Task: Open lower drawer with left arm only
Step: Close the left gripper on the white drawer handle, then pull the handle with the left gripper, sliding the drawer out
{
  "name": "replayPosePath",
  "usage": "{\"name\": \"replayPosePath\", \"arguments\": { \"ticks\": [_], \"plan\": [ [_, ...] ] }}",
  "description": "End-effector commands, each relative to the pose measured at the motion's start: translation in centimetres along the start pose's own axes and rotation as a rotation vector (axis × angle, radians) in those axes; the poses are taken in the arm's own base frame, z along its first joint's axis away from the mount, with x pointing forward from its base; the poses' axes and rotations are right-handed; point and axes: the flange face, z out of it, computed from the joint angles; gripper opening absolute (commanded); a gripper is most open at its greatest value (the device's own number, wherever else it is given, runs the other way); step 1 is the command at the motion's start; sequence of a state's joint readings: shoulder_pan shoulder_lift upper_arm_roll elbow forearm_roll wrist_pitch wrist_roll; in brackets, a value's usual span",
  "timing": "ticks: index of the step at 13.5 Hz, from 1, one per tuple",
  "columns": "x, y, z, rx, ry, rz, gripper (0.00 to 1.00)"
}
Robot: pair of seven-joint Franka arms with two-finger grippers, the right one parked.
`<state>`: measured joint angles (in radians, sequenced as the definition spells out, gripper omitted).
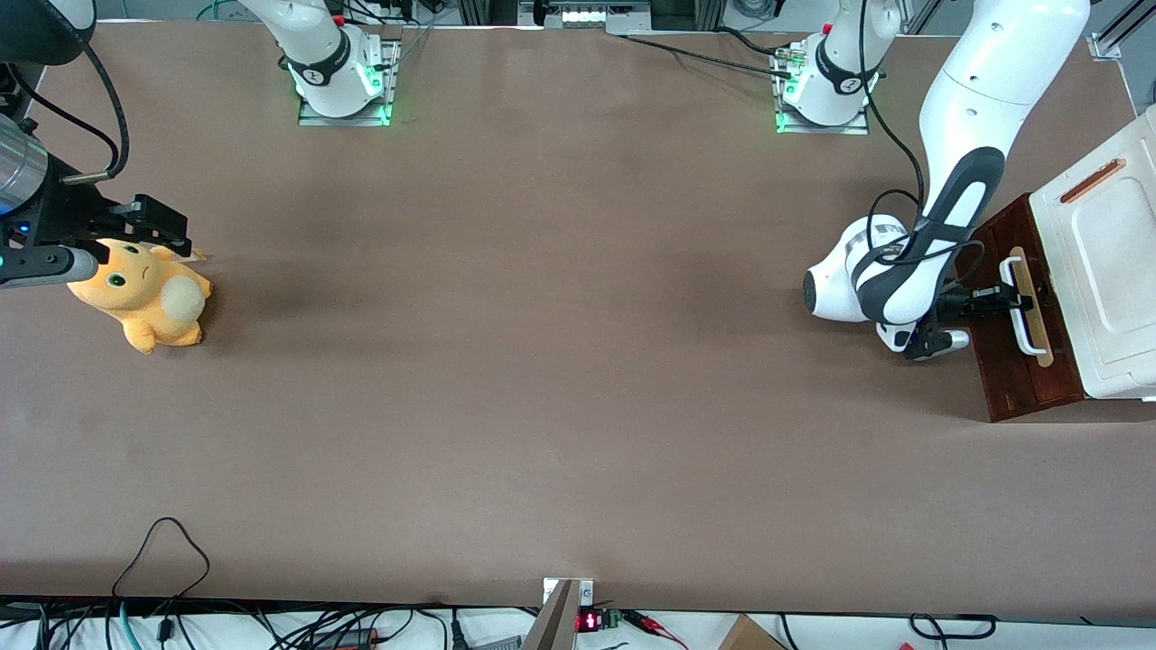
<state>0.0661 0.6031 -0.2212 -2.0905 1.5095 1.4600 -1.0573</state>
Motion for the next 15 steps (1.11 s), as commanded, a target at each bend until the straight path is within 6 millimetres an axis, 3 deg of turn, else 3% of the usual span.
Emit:
{"name": "replayPosePath", "arguments": {
  "ticks": [1,3,7,15],
  "plan": [
    [-0.1,-0.2,0.2,0.028,0.012,0.013,0.09],
    [0.0,-0.5,0.1,0.028,0.014,0.007,0.00],
    [0.3,-0.7,-2.0,0.028,0.053,0.002,0.00],
    [0.1,-1.4,-10.8,-0.033,0.187,0.026,0.00]
  ]
}}
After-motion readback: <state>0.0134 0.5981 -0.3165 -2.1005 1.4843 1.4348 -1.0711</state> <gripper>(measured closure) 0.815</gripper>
